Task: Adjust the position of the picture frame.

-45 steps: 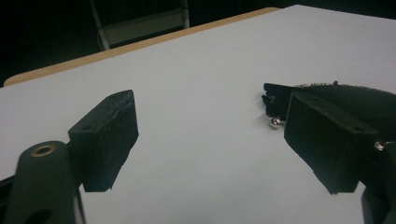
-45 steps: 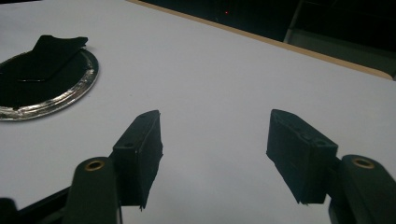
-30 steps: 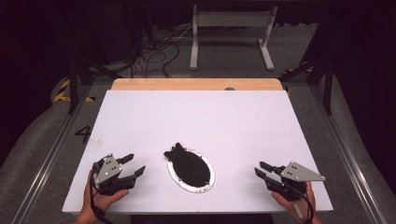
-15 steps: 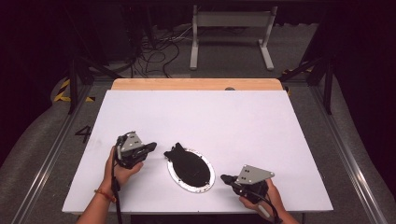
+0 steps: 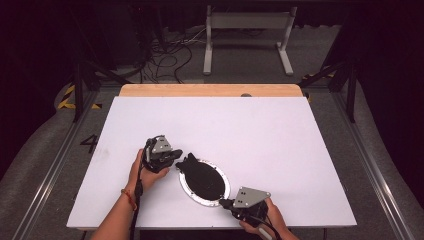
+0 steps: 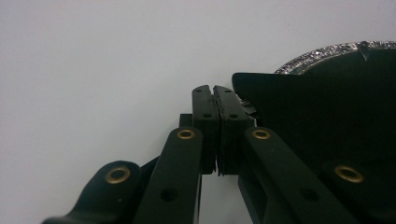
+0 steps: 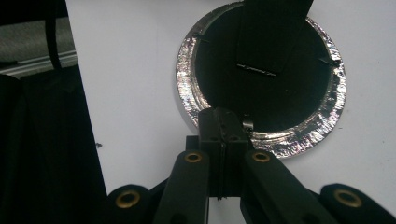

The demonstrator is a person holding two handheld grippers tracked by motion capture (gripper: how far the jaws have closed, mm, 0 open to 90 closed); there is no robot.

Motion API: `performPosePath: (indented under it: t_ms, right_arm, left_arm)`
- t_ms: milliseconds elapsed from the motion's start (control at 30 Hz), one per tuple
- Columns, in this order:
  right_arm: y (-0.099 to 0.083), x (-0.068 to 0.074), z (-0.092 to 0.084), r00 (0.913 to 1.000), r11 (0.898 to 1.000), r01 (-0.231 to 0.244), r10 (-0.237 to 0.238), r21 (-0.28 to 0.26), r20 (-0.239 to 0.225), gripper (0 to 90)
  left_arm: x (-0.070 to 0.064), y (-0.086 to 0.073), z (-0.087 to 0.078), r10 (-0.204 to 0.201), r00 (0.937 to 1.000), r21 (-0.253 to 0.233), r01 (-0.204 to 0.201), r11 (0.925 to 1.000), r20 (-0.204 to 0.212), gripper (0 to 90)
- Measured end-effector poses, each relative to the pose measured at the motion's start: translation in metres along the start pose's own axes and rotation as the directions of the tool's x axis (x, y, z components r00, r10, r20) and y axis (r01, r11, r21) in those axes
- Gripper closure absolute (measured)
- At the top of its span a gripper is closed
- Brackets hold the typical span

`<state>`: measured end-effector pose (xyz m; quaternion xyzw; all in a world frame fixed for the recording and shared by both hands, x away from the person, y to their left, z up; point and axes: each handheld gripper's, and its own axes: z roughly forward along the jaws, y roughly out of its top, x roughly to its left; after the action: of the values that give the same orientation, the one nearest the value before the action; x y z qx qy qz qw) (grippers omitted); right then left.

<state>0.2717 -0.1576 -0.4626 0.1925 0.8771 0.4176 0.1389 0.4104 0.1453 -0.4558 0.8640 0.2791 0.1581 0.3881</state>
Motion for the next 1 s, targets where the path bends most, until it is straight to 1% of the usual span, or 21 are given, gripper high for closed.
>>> performPosePath:
  t_ms: [33, 67, 100, 133, 200, 233, 267, 333, 400, 500, 567, 600, 633, 733, 800, 900, 1000]
  right_arm:
    - [0.0, 0.002, 0.002, 1.0, 1.0, 0.003, -0.003, 0.006, 0.003, 90.0]
    - [0.001, 0.003, 0.003, 1.0, 1.0, 0.006, -0.006, 0.013, 0.005, 90.0]
    - [0.002, 0.005, 0.005, 0.9997, 1.0, 0.023, -0.023, 0.02, 0.011, 90.0]
    - [0.002, 0.005, 0.005, 0.9997, 1.0, 0.023, -0.023, 0.02, 0.011, 90.0]
    - [0.002, 0.007, 0.006, 0.9993, 0.999, 0.035, -0.035, 0.034, 0.008, 90.0]
    - [0.002, 0.007, 0.007, 0.9991, 0.998, 0.041, -0.042, 0.039, 0.006, 90.0]
    - [0.003, 0.008, 0.008, 0.9988, 0.998, 0.048, -0.048, 0.044, 0.007, 90.0]
    - [0.003, 0.008, 0.008, 0.999, 0.998, 0.044, -0.045, 0.048, 0.01, 90.0]
    - [0.003, 0.008, 0.008, 0.9988, 0.998, 0.046, -0.047, 0.049, 0.012, 90.0]
    - [0.003, 0.009, 0.008, 0.999, 0.998, 0.041, -0.041, 0.048, 0.015, 90.0]
    - [0.003, 0.009, 0.008, 0.9996, 0.999, 0.024, -0.025, 0.045, 0.011, 88.7]
    - [0.003, 0.009, 0.008, 0.9999, 0.999, 0.012, -0.012, 0.043, -0.004, 88.5]
    - [0.003, 0.009, 0.008, 0.9999, 0.999, 0.011, -0.011, 0.044, -0.004, 89.4]
    - [0.005, 0.013, 0.01, 0.9996, 0.998, 0.026, -0.027, 0.049, 0.01, 90.0]
    - [0.005, 0.014, 0.01, 0.9995, 0.998, 0.025, -0.026, 0.052, 0.019, 90.0]
    - [0.005, 0.014, 0.009, 0.9996, 0.999, 0.02, -0.021, 0.049, 0.018, 90.0]
    - [0.005, 0.014, 0.009, 0.9991, 0.998, 0.034, -0.036, 0.055, 0.023, 90.0]
  left_arm:
    - [-0.001, 0.0, 0.001, 0.0, 1.0, 0.005, 0.0, 1.0, 0.001, 88.0]
    - [-0.001, 0.0, 0.003, 0.002, 0.9999, 0.016, -0.002, 0.9999, 0.011, 88.0]
    - [-0.002, 0.0, 0.005, 0.01, 0.9998, 0.026, -0.011, 0.9996, 0.017, 87.7]
    - [-0.002, 0.0, 0.005, 0.01, 0.9998, 0.026, -0.011, 0.9996, 0.017, 87.6]
    - [-0.003, -0.001, 0.007, 0.017, 0.9995, 0.048, -0.018, 0.9987, 0.026, 87.4]
    - [-0.003, -0.001, 0.008, 0.024, 0.9995, 0.056, -0.025, 0.9981, 0.021, 88.4]
    - [-0.003, -0.001, 0.008, 0.02, 0.9996, 0.059, -0.022, 0.998, 0.022, 88.4]
    - [-0.003, -0.002, 0.009, 0.018, 0.9996, 0.069, -0.019, 0.9974, 0.023, 88.6]
    - [-0.004, -0.003, 0.009, 0.011, 0.9997, 0.07, -0.013, 0.9975, 0.022, 88.9]
    - [-0.005, -0.003, 0.009, 0.015, 0.9997, 0.068, -0.016, 0.9975, 0.018, 89.8]
    - [-0.006, -0.002, 0.009, 0.022, 0.9997, 0.071, -0.023, 0.9972, 0.013, 90.0]
    - [-0.006, -0.002, 0.008, 0.021, 0.9996, 0.071, -0.022, 0.9972, 0.017, 90.0]
    - [-0.006, -0.003, 0.008, 0.02, 0.9995, 0.07, -0.021, 0.9973, 0.026, 90.0]
    - [-0.007, -0.003, 0.008, 0.021, 0.9993, 0.07, -0.023, 0.9973, 0.032, 90.0]
    - [-0.006, -0.003, 0.008, 0.018, 0.9992, 0.069, -0.02, 0.9974, 0.036, 90.0]
    - [-0.006, -0.004, 0.007, 0.013, 0.9992, 0.071, -0.016, 0.9974, 0.037, 90.0]
    - [-0.006, -0.005, 0.006, 0.013, 0.999, 0.073, -0.016, 0.9972, 0.042, 90.0]
